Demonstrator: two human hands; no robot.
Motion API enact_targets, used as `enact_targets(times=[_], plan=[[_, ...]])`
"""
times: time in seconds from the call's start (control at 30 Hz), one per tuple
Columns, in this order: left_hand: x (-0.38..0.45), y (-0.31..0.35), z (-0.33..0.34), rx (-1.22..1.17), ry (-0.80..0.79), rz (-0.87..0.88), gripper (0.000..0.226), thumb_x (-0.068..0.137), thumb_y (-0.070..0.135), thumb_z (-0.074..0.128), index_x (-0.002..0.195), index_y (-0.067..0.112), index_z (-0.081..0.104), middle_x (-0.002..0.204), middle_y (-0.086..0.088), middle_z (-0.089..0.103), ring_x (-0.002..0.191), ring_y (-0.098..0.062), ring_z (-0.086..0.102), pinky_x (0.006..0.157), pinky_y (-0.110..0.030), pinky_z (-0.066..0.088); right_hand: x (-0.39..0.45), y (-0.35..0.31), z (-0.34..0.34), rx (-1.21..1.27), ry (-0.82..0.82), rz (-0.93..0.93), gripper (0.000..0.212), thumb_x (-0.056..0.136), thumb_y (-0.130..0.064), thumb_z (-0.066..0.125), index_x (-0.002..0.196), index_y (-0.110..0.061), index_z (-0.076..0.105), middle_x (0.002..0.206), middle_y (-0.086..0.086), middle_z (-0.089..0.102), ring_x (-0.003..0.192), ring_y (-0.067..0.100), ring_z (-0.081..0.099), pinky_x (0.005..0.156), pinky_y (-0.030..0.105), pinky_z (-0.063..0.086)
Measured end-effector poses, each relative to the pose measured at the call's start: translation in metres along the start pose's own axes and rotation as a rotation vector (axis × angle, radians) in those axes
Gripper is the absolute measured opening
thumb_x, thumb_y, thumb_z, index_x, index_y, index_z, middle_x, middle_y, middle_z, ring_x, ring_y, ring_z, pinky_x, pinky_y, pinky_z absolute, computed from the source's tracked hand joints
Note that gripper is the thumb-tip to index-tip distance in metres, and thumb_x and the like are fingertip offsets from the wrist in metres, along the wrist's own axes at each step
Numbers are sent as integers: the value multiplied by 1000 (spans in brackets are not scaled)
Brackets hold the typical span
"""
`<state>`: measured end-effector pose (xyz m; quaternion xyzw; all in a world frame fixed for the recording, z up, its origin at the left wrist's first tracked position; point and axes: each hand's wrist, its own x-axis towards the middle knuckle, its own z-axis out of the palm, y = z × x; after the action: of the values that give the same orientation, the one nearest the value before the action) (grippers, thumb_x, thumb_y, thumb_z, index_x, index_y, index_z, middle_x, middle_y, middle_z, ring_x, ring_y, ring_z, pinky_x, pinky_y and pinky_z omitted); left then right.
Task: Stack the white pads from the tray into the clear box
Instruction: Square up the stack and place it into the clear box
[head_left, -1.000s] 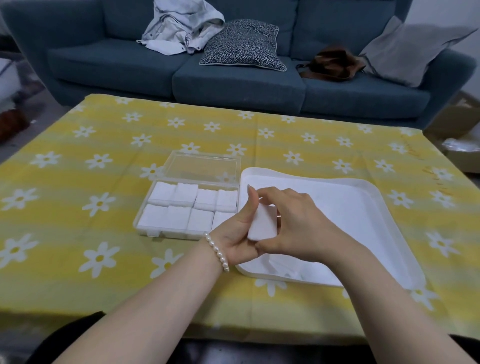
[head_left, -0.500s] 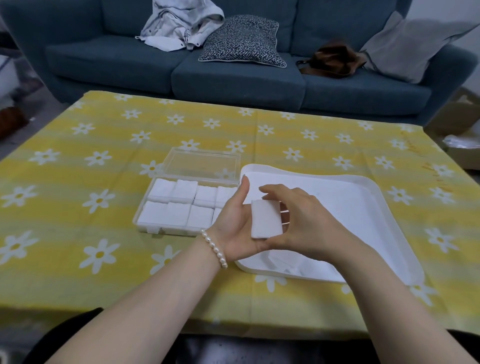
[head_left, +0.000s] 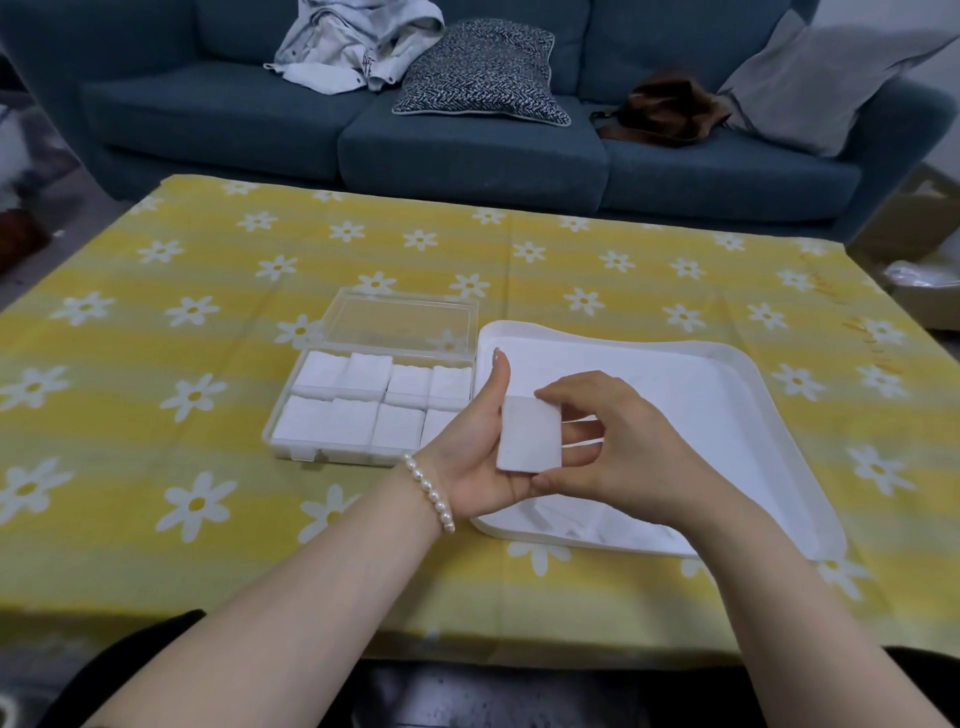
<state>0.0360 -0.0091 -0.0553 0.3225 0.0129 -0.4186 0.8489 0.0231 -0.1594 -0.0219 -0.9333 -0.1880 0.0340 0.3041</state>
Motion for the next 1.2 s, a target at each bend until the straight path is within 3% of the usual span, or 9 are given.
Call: enact_targets(times=[0.1,0.23,0.43,0.57,0.73,0.83,0.93,1.07,1.2], plan=[[-1,0,-2,25,-8,2,75,82,70,39,118,7,57,114,-12,65,102,-26,64,62,-28,54,-1,2,0,25,21,19,73,63,-27,83,128,-28,51,119,-11,52,111,9,46,94,26,40],[-2,0,-6,10,-46,13,51,74,33,74,115,6,59,115,-14,60,101,-26,62,61,-29,54,-2,3,2,44,16,22,74,62,-28,82,129,-31,50,121,-10,52,113,9,46,95,26,41],[-3,-4,1,6,-16,22,25,88,28,53,103,11,63,92,-9,68,83,-20,69,53,-23,52,-1,-1,8,43,21,2,69,63,-30,83,126,-28,53,119,-9,53,111,11,45,97,32,41],[-1,-5,3,-10,-9,38,34,89,37,45,103,16,67,88,-6,68,78,-17,69,51,-24,53,2,-1,12,47,-7,-2,62,65,-33,80,120,-25,55,114,-5,55,110,14,46,90,33,47],[1,-4,-2,-23,0,1,63,84,65,37,110,13,61,97,-9,64,85,-21,67,59,-27,55,-1,-3,7,171,21,50,75,63,-29,84,129,-30,49,112,-17,47,106,3,45,81,8,40],[4,-4,-6,-39,82,19,77,82,75,24,107,11,61,86,-7,66,78,-20,67,53,-25,53,-3,-1,5,146,53,45,77,59,-28,86,128,-29,51,114,-16,47,106,3,46,90,17,37],[6,-4,-9,-28,91,31,83,82,76,16,111,11,59,92,-7,65,80,-20,67,53,-26,48,-2,1,7,89,67,21,78,55,-28,88,125,-26,54,114,-11,49,108,7,46,95,25,37],[9,-6,-12,-34,82,21,85,83,75,15,119,10,55,104,-9,59,89,-20,61,53,-24,48,1,4,9,25,75,-24,70,55,-29,87,119,-22,58,115,-5,53,109,14,48,96,33,40],[5,-4,-11,-29,21,19,73,86,68,37,122,6,53,111,-13,59,98,-24,59,62,-28,53,0,3,5,120,55,18,64,58,-26,86,115,-27,57,110,-15,49,103,6,48,87,17,41]])
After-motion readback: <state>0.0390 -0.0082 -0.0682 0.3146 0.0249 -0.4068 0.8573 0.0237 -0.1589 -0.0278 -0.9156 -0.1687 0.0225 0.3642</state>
